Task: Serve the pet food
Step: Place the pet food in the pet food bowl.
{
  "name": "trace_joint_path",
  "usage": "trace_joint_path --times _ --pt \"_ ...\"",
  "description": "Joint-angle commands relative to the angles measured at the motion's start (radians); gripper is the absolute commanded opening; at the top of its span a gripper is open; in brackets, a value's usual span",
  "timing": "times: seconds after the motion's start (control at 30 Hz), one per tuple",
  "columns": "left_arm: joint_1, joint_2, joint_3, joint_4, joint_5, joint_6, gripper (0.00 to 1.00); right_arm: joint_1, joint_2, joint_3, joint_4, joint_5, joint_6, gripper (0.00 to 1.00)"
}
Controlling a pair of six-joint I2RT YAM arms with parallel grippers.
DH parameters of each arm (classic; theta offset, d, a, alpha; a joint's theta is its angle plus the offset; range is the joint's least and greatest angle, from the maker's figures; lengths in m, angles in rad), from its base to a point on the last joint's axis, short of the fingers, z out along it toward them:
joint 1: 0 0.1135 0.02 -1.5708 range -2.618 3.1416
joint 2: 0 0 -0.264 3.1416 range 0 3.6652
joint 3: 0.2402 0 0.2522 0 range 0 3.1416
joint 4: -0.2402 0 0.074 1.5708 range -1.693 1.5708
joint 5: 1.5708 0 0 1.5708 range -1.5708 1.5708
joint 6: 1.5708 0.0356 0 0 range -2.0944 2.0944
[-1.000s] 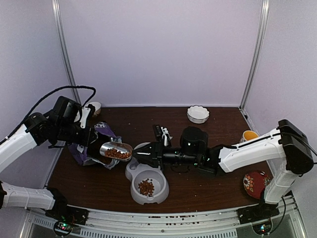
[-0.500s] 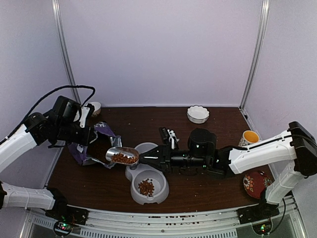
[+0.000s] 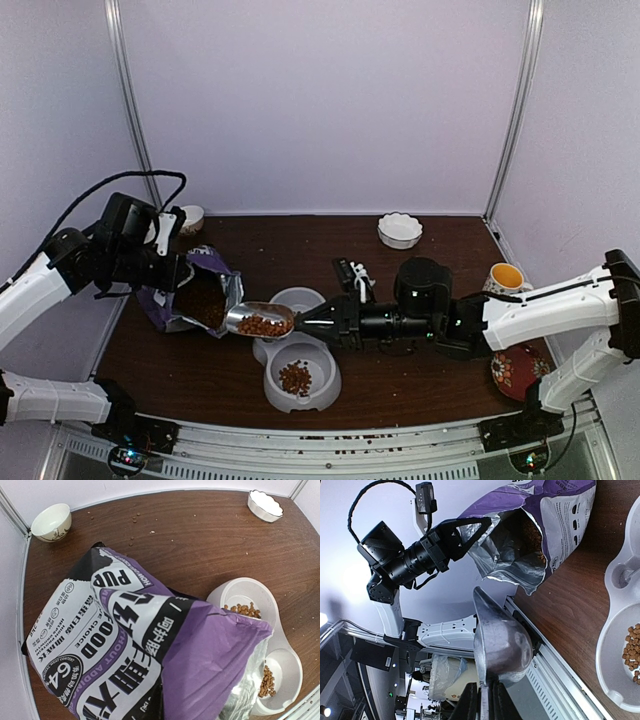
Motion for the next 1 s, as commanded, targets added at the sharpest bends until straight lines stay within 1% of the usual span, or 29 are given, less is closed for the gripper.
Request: trace_joint_path --times 0.0,0.53,0.8,0.97 --pt "0.028 -0.024 -0.011 0.067 -0.063 0.019 0.00 0.004 -0.057 -0.017 -0.029 -0.022 -0.038 0.00" --pt "0.038 -0.058 -0.020 0.066 -0.074 0.015 0.00 -0.020 -0.176 -0.095 -0.135 0.026 -0.067 0.00" --pt "0.038 -0.066 -0.024 0.066 -0.079 0.012 0.00 -0.069 -0.260 -0.169 -0.200 0.068 -0.088 0.00" --pt "0.039 -0.061 -0.021 0.066 -0.081 0.014 0.00 -0.107 -0.274 -0.180 -0.228 0.066 -0.110 0.00"
